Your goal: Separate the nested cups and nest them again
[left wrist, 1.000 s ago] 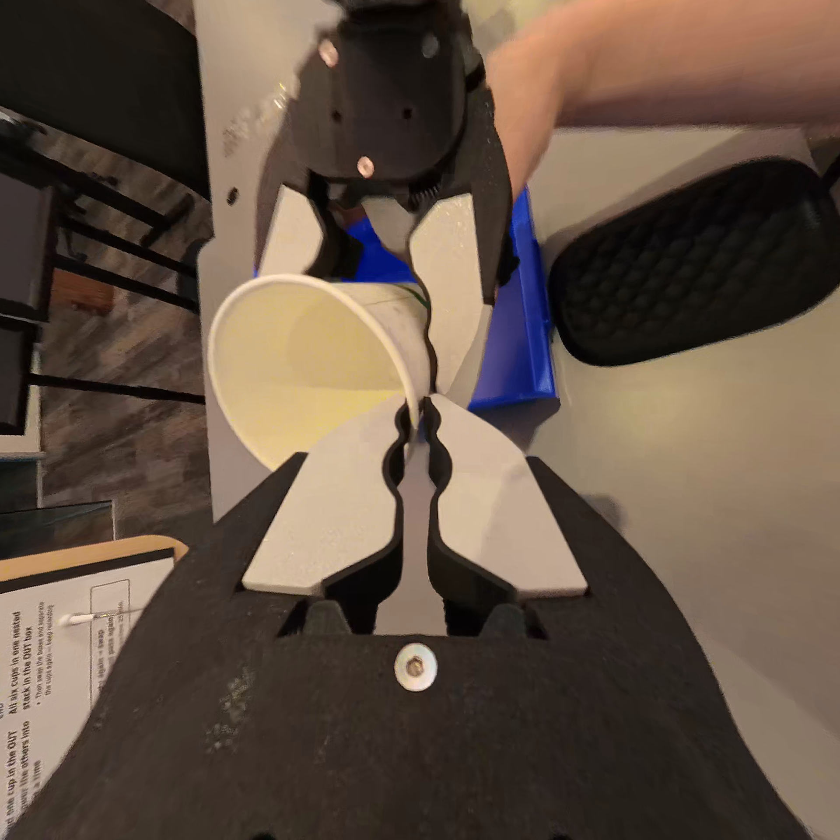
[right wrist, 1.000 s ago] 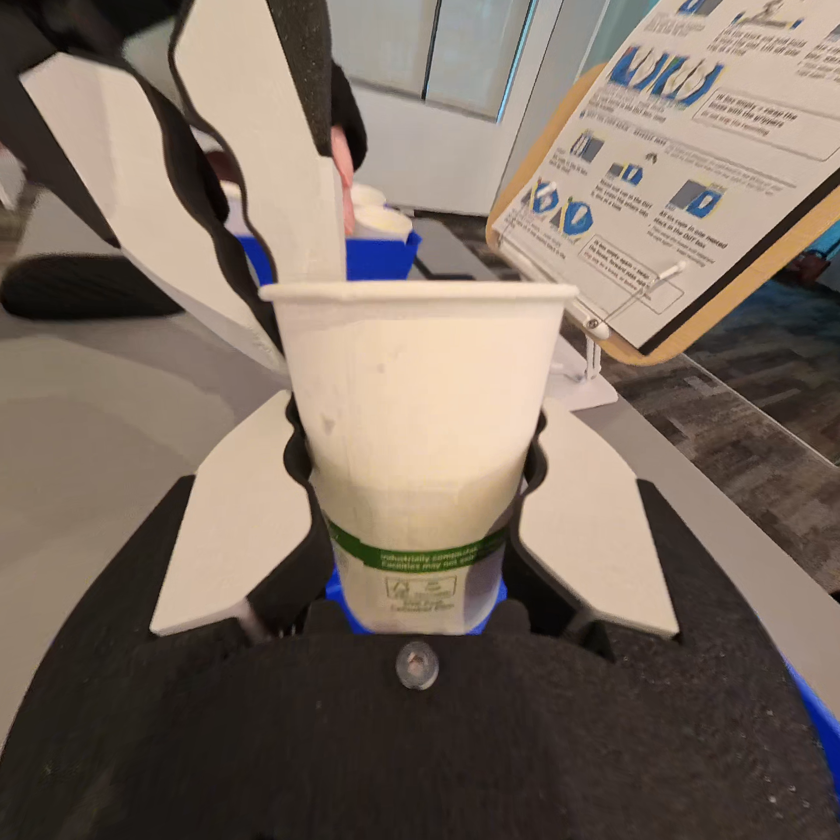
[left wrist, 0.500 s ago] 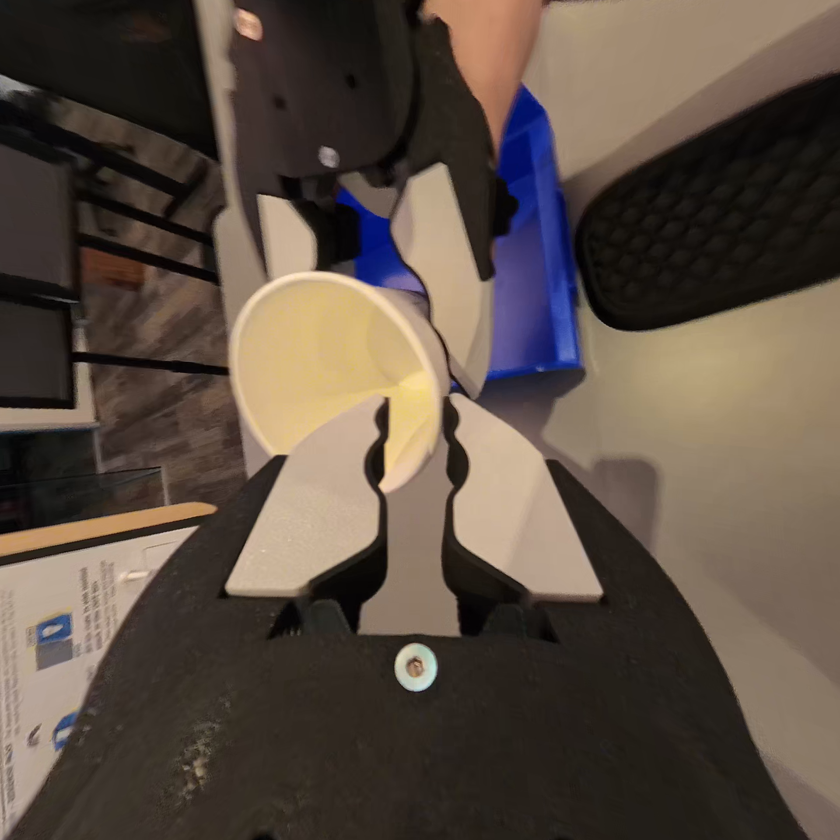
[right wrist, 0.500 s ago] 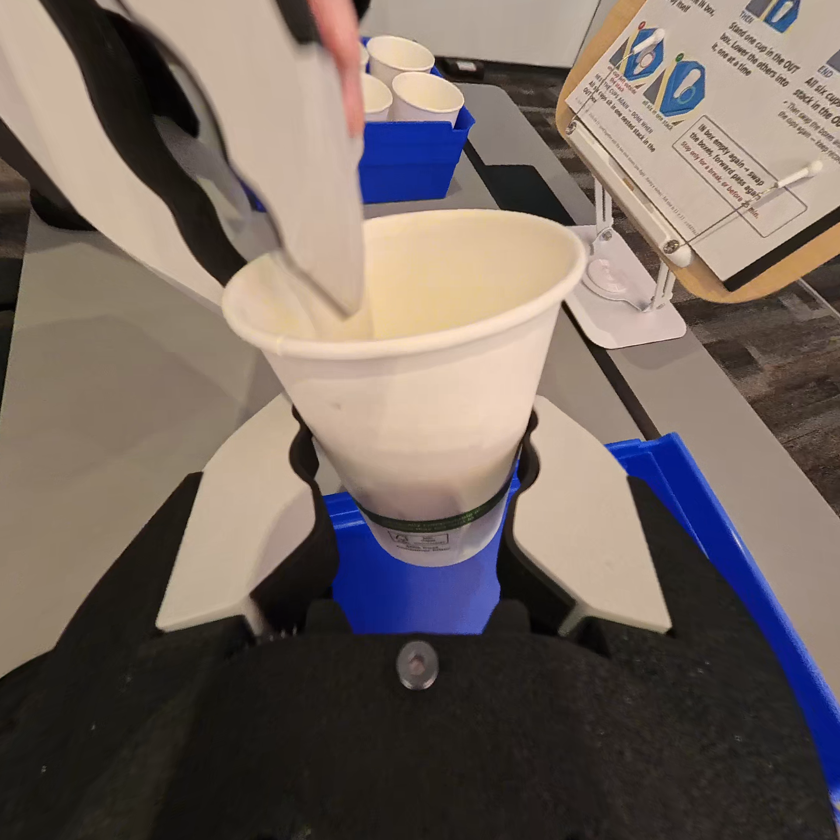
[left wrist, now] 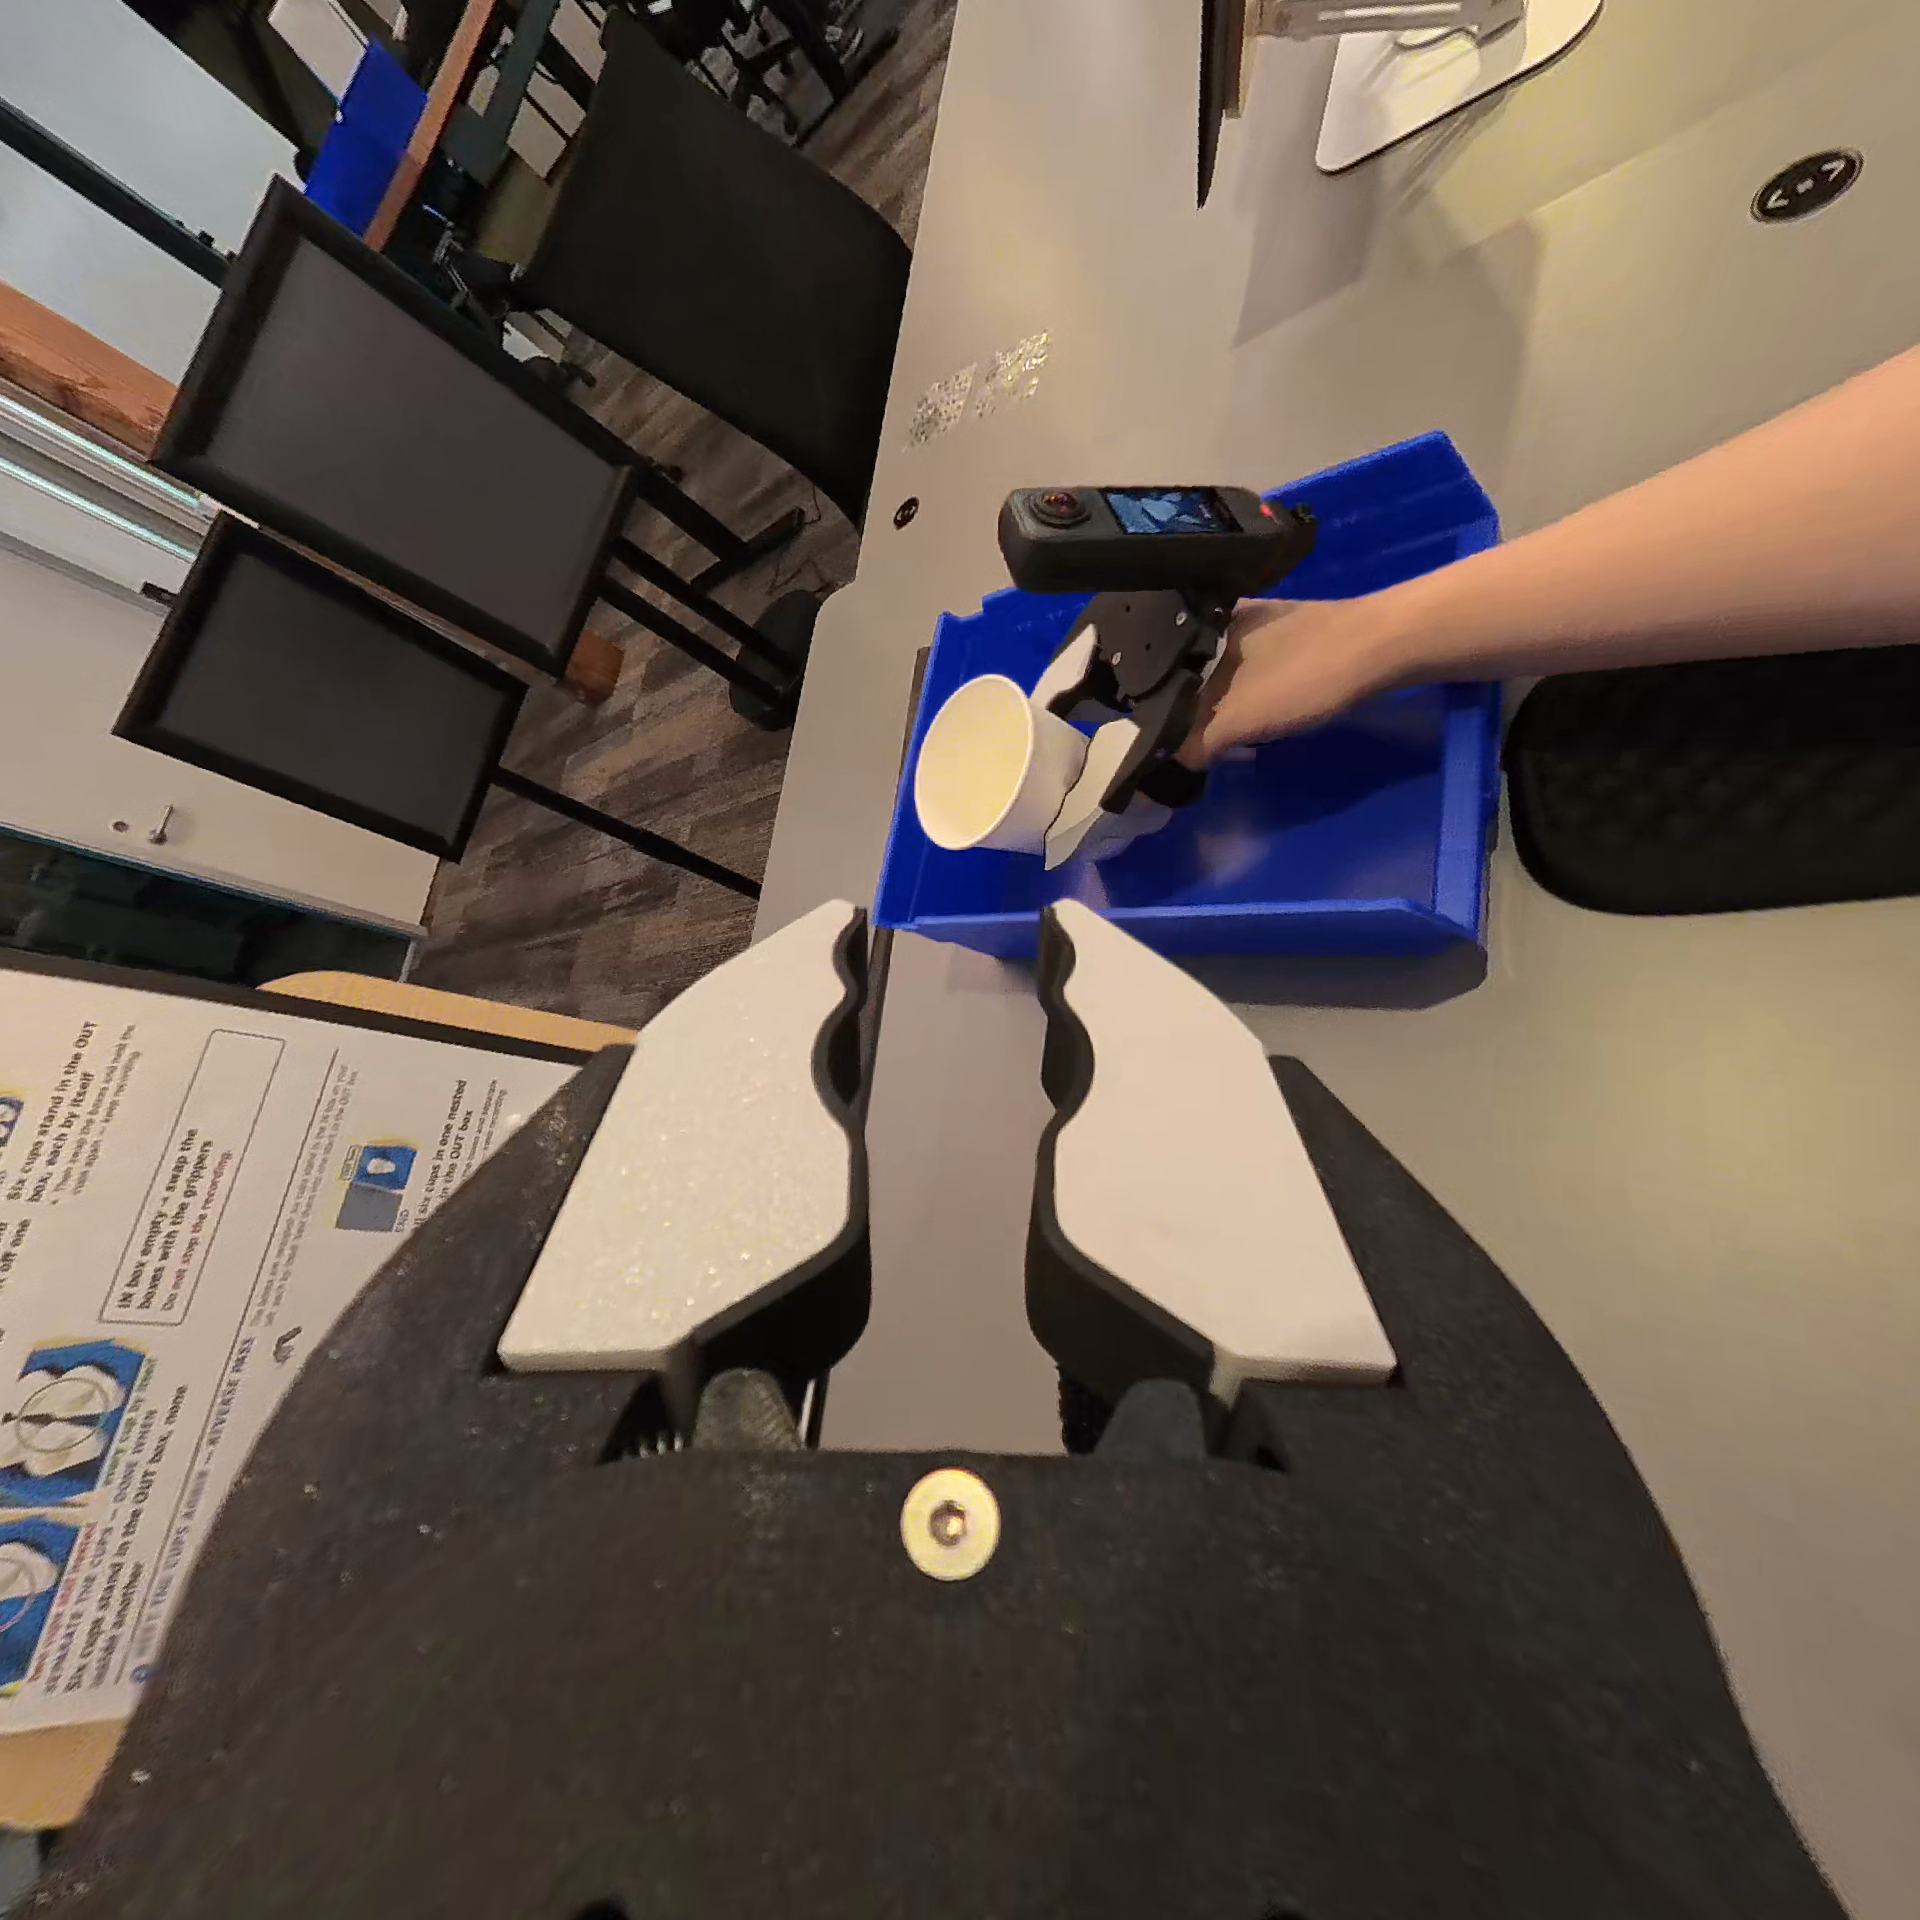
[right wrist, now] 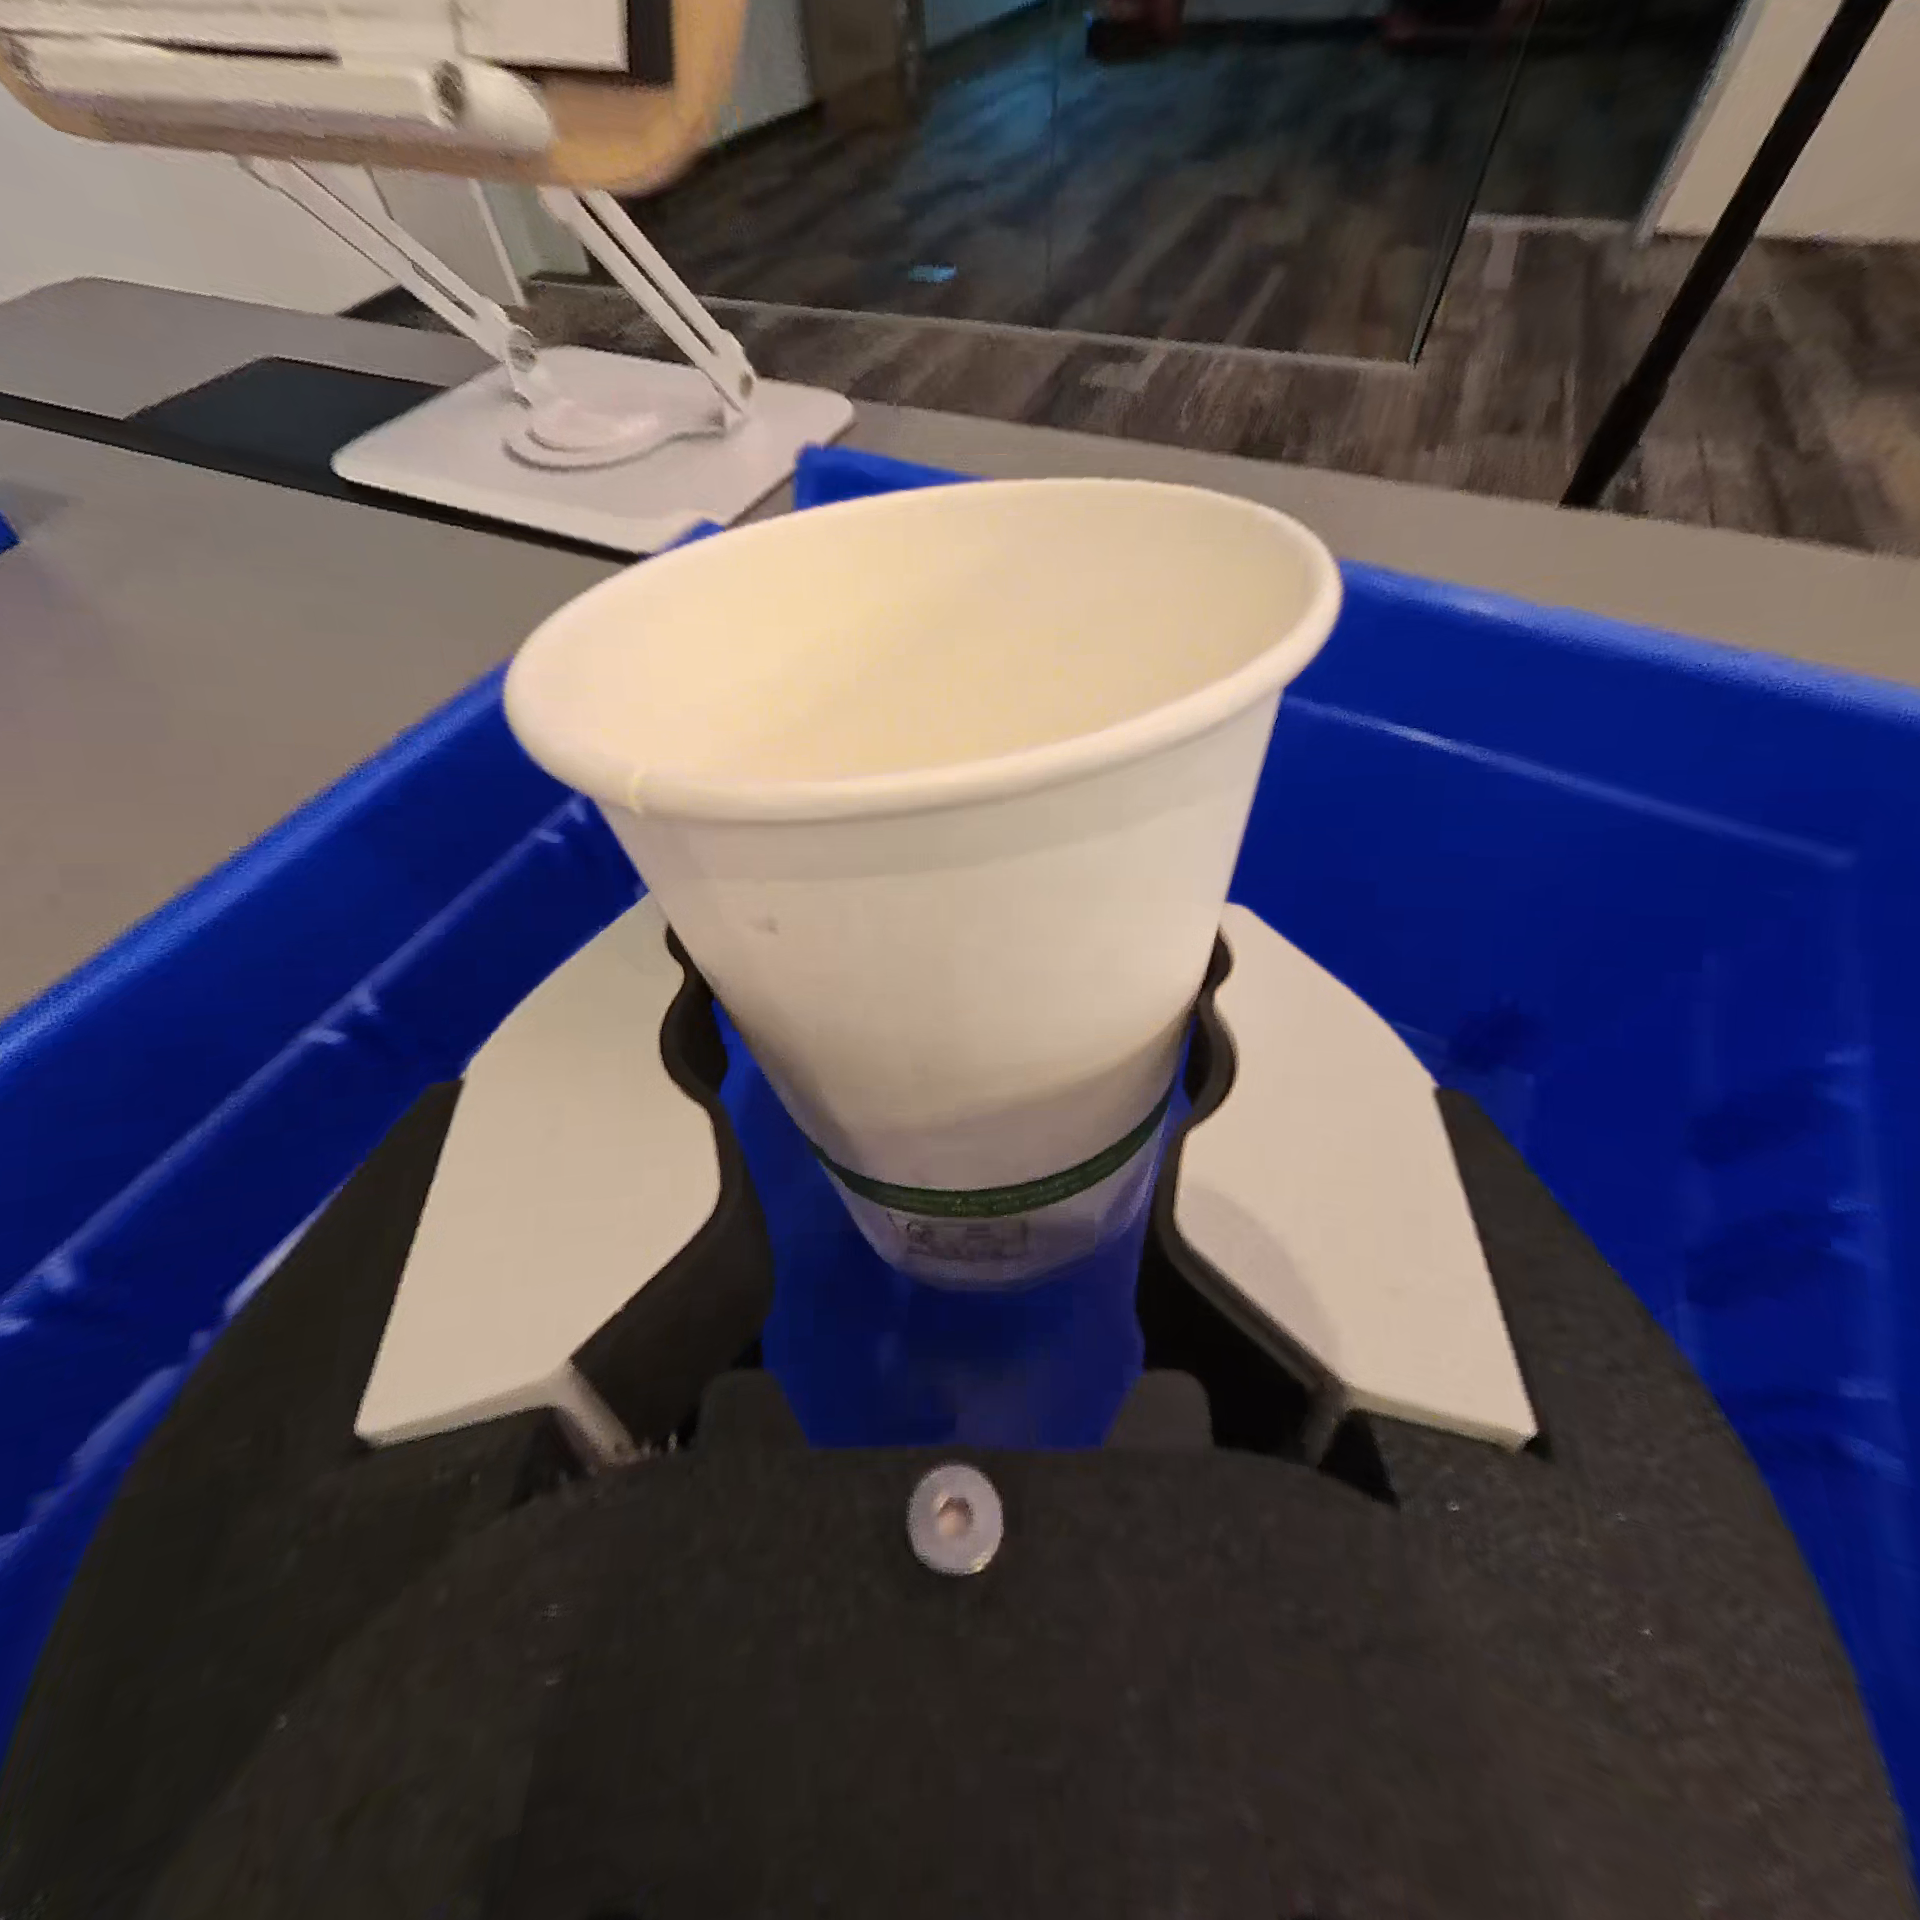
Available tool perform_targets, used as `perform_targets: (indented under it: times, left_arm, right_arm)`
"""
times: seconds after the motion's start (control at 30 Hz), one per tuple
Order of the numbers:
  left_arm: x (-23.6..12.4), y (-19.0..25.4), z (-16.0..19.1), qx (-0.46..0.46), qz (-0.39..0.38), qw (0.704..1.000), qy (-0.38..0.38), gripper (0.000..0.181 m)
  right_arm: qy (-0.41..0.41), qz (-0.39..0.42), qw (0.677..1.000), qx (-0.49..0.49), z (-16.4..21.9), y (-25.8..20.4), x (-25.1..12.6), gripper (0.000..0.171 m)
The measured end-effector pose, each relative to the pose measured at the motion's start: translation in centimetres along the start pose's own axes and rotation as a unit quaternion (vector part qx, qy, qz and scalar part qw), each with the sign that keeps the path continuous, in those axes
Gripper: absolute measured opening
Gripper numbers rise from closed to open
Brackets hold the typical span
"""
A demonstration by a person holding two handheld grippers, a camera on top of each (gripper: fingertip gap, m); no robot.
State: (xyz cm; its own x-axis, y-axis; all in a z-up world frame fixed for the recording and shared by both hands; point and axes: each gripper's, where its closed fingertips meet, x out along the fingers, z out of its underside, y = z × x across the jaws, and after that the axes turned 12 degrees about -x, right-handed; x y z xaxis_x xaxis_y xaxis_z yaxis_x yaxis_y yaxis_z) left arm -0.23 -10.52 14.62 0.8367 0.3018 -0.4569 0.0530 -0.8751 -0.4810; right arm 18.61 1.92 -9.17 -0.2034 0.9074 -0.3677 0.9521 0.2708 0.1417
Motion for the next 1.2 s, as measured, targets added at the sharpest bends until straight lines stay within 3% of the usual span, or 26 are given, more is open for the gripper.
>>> perform_targets:
  times: [0.47, 0.6, 0.77, 0.9, 1.0, 1.2]
  left_arm:
    - [-3.4, -0.7, 1.2, 0.003, -0.020, 1.000, -0.004, 0.029]
    - [-5.2, -1.4, 2.4, -0.002, -0.035, 0.999, -0.015, 0.030]
    - [-8.9, -3.1, 5.0, -0.026, -0.064, 0.997, -0.036, 0.034]
    - [-12.7, -4.8, 10.0, -0.067, -0.098, 0.988, -0.104, 0.036]
    - [-15.9, -5.3, 16.3, -0.125, -0.115, 0.968, -0.185, 0.042]
    - [-22.9, -4.3, 30.2, -0.204, -0.146, 0.899, -0.359, 0.044]
  right_arm:
    - [-0.052, 0.009, 0.998, 0.016, 2.5, 1.2, 0.4, 0.090]
    - [-0.119, 0.003, 0.993, -0.018, 4.5, 0.9, -0.3, 0.100]
    - [-0.136, 0.005, 0.991, -0.012, 4.6, 0.5, -2.2, 0.114]
    - [-0.173, -0.011, 0.985, -0.022, 3.8, -0.7, -4.6, 0.120]
    - [-0.203, 0.009, 0.979, -0.036, 1.8, -1.0, -7.9, 0.123]
    - [-0.138, 0.018, 0.989, -0.057, -7.4, -2.2, -14.3, 0.120]
